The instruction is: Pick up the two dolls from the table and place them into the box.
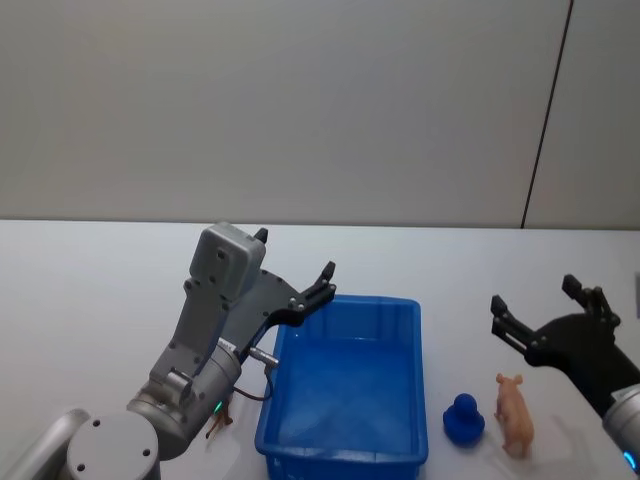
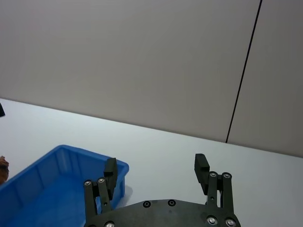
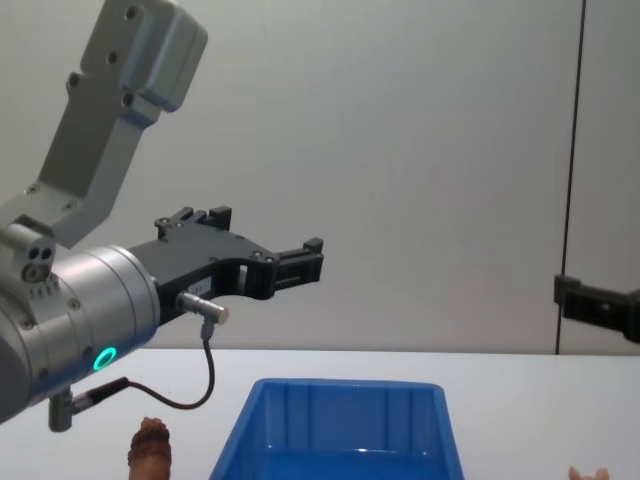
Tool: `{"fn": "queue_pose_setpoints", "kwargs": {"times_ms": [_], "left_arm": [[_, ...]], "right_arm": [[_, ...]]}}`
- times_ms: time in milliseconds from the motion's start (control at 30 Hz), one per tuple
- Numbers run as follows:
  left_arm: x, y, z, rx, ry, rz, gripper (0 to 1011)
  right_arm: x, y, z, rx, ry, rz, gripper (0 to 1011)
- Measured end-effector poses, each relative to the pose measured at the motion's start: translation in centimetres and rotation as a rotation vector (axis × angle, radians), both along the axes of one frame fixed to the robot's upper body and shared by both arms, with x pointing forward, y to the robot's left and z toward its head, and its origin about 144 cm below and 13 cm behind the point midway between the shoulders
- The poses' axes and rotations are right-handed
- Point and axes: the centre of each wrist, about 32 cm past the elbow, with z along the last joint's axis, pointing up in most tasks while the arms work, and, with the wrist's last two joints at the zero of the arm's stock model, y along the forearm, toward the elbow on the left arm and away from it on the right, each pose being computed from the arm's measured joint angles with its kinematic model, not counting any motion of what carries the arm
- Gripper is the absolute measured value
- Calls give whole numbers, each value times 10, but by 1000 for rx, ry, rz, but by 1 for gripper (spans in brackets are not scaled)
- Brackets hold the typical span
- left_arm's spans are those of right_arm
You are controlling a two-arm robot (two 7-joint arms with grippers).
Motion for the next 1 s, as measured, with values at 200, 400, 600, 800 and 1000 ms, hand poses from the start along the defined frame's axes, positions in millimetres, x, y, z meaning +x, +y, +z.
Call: {"fn": "queue_pose_setpoints", "kwargs": {"times_ms": [200,400,600,800,1000], "left_arm": [[0,0,0,0,0,0,1001],[0,0,0,0,0,0,1001],[0,0,0,0,0,0,1001],[0,0,0,0,0,0,1001],[0,0,0,0,0,0,1001]], "right_arm": [[-6,3,-4,-29,43,-31,1001],[-12,6,-11,-65,104,-72,1001],[-15,6,-19,-90,151,-100,1001],[-16,7,-30,-113,201,-122,1001],[-16,9,-44,-126,247,-135,1001]]}}
